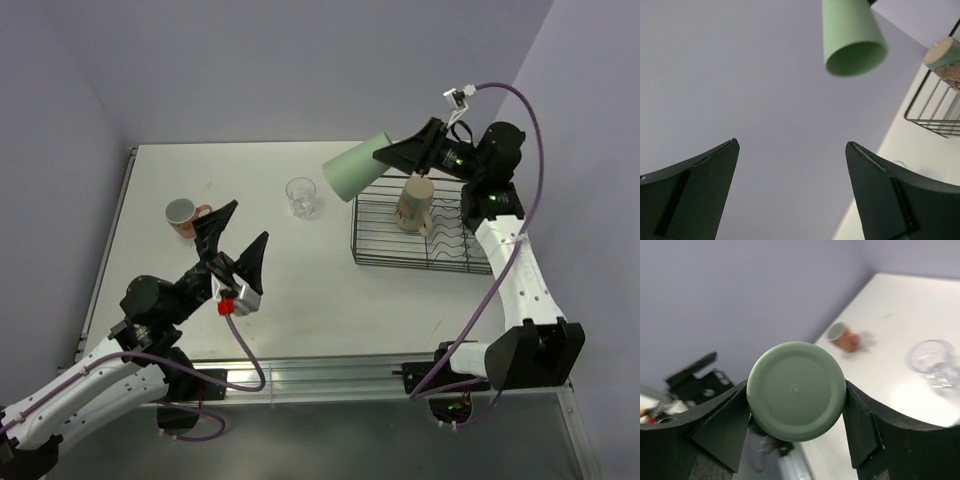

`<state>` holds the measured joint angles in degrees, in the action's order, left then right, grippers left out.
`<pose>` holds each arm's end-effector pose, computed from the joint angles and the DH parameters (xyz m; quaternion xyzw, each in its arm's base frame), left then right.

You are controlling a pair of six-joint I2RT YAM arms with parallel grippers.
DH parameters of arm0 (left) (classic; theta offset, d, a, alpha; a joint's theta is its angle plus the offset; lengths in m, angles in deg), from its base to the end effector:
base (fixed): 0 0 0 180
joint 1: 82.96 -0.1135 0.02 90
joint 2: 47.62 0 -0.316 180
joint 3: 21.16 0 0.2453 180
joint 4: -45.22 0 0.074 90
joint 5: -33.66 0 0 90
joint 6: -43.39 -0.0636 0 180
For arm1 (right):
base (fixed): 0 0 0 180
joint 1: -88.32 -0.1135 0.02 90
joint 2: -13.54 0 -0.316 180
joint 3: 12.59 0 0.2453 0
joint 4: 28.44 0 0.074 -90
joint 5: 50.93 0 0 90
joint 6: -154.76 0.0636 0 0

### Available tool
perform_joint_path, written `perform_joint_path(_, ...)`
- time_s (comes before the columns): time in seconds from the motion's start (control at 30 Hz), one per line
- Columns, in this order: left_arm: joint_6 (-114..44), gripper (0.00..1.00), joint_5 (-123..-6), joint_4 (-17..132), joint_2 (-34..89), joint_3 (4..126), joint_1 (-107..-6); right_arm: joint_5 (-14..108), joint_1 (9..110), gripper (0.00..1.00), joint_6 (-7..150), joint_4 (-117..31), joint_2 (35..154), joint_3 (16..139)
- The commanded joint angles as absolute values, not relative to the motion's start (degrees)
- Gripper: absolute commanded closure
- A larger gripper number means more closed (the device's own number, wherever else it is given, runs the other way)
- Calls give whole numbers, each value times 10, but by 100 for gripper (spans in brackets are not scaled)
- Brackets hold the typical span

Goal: Load the cups into the dish rack

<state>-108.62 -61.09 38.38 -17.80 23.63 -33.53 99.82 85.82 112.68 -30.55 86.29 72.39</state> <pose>0.0678 -0.0873 0.3850 0.4821 0.2871 0.0676 0.8250 0.2668 0.0672 0.4857 -0.1438 0.6606 0.5755 0.4602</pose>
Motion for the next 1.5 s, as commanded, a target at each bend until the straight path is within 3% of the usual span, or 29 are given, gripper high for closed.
perform_joint_path(0.0, -909, 1, -492, 498, -146, 327, -334, 980, 901, 99, 914, -499, 818, 769)
perform_joint_path(0.2, -710, 1, -467, 622, -88, 413, -355, 858, 938, 100, 679, -712, 813, 812)
perform_joint_path(0.43, -432, 1, -551, 779, 2, 498, -443, 698, 937, 100, 530, -764, 793, 757)
perform_joint_path(1.1, -373, 1, -556, 781, 46, 493, -565, 579, 886, 100, 500, -648, 815, 605)
perform_joint_path(1.47, -299, 1, -618, 802, 99, 536, -643, 554, 871, 100, 488, -588, 813, 541)
